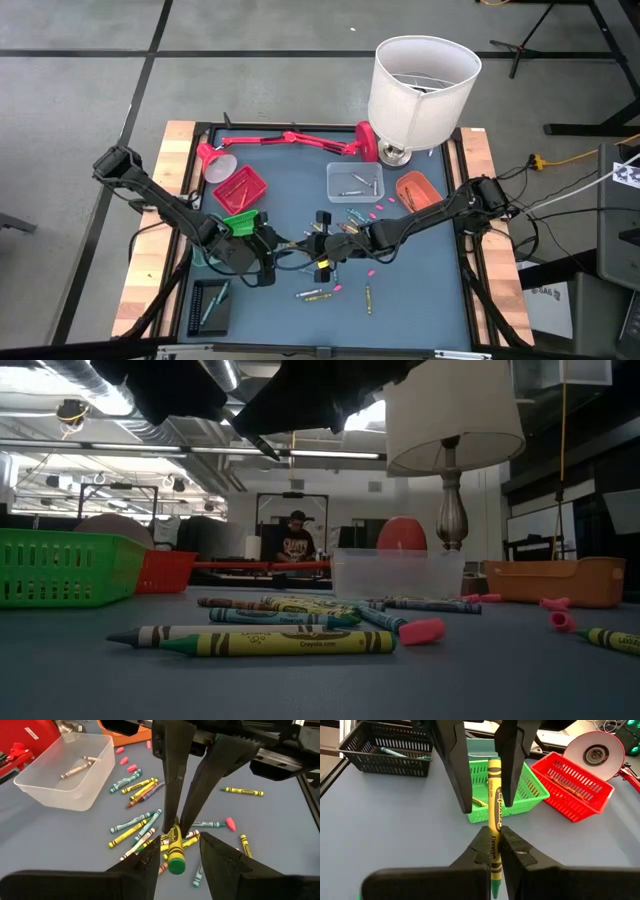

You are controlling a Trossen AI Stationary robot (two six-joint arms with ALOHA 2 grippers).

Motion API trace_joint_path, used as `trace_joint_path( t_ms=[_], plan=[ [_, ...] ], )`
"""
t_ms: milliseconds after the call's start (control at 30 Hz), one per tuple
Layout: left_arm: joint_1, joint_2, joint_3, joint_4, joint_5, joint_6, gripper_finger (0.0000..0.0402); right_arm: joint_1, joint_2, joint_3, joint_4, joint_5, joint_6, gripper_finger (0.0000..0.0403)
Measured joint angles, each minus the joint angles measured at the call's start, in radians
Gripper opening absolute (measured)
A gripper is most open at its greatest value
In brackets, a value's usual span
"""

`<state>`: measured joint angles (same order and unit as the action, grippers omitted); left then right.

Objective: Sort crayons
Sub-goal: Put the green crayon into the green bin

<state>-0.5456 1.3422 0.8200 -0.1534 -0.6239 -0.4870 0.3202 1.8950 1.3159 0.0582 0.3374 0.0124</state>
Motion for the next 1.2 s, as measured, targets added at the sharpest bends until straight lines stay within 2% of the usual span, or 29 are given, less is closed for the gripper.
trace_joint_path(
  t_ms=[167, 567, 900, 1000, 1200],
  plan=[
    [0.001, 0.000, 0.000, -0.001, 0.000, 0.000, 0.0105, 0.000, 0.000, 0.000, 0.000, 0.000, 0.000, 0.0017],
    [0.001, 0.000, 0.000, -0.003, -0.001, 0.001, 0.0008, 0.000, -0.001, 0.000, -0.003, -0.006, -0.002, 0.0017],
    [0.001, 0.000, 0.000, -0.003, -0.001, 0.002, 0.0014, 0.000, -0.001, 0.000, -0.002, -0.005, -0.001, 0.0018],
    [0.001, 0.000, 0.000, -0.003, -0.001, 0.002, 0.0014, 0.000, -0.001, 0.000, -0.003, -0.004, 0.006, 0.0033],
    [0.000, 0.000, 0.000, -0.008, 0.003, 0.001, 0.0015, 0.000, -0.001, 0.000, -0.004, 0.003, 0.008, 0.0105]
  ],
)
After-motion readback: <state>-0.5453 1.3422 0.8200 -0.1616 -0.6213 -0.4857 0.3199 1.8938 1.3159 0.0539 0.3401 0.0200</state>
